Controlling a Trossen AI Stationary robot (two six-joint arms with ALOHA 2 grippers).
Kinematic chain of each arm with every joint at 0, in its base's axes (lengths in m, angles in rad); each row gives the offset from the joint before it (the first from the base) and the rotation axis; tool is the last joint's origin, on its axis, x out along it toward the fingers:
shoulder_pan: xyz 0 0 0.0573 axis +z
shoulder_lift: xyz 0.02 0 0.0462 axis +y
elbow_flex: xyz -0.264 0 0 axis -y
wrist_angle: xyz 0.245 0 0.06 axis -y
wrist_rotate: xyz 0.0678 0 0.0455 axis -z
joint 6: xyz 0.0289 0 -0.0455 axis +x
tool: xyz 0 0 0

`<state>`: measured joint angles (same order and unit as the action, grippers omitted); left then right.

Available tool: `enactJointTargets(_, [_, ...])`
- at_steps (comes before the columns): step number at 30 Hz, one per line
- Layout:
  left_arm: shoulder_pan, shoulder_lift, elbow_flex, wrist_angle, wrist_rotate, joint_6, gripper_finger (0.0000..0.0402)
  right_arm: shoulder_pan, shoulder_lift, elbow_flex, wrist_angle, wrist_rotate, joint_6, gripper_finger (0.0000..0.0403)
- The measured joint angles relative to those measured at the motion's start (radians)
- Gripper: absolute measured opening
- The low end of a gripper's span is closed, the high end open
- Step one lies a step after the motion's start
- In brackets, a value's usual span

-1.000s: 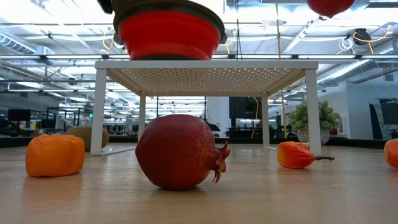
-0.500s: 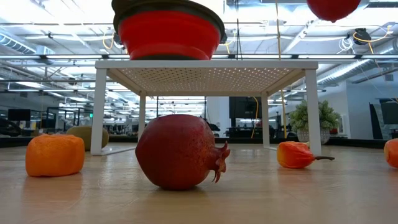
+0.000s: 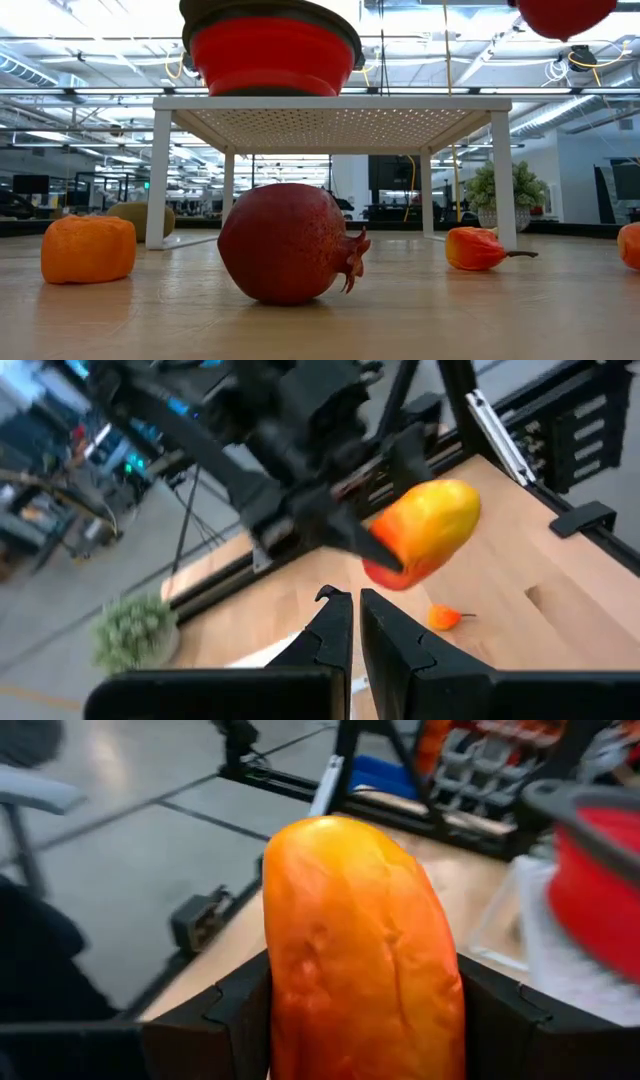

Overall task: Pick & Place Fruit
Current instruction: Put the mango into the strainer bowl on the shelf

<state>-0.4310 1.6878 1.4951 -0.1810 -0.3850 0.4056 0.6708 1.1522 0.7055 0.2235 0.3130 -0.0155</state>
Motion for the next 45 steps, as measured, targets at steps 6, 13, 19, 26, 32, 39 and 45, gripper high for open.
enactJointTargets(6, [-0.032, 0.084, 0.092, 0.004, 0.001, 0.1, 0.0026, -0.067, 0.0, 0.0, -0.004, -0.156, 0.074, 0.0221])
enactJointTargets(13, [-0.076, 0.154, 0.167, 0.007, -0.001, 0.212, 0.0026, -0.146, 0.0, 0.0, 0.008, -0.267, 0.116, 0.0218])
enactJointTargets(19, [-0.096, 0.178, 0.182, 0.018, -0.012, 0.27, 0.0026, -0.209, 0.0, 0.0, 0.075, -0.422, 0.163, 0.0221])
enactJointTargets(26, [-0.081, 0.183, 0.182, 0.019, -0.016, 0.278, 0.0026, -0.245, 0.0, 0.0, 0.103, -0.475, 0.213, 0.022])
enactJointTargets(32, [-0.056, 0.19, 0.182, 0.015, -0.008, 0.294, 0.0026, -0.245, 0.0, 0.0, 0.1, -0.476, 0.213, 0.0219])
enactJointTargets(39, [-0.047, 0.193, 0.182, 0.011, -0.008, 0.308, 0.0027, -0.245, 0.0, 0.0, 0.085, -0.476, 0.213, 0.0223])
enactJointTargets(45, [-0.048, 0.193, 0.182, 0.0, 0.013, 0.333, 0.0028, -0.245, 0.0, 0.0, 0.085, -0.476, 0.206, 0.022])
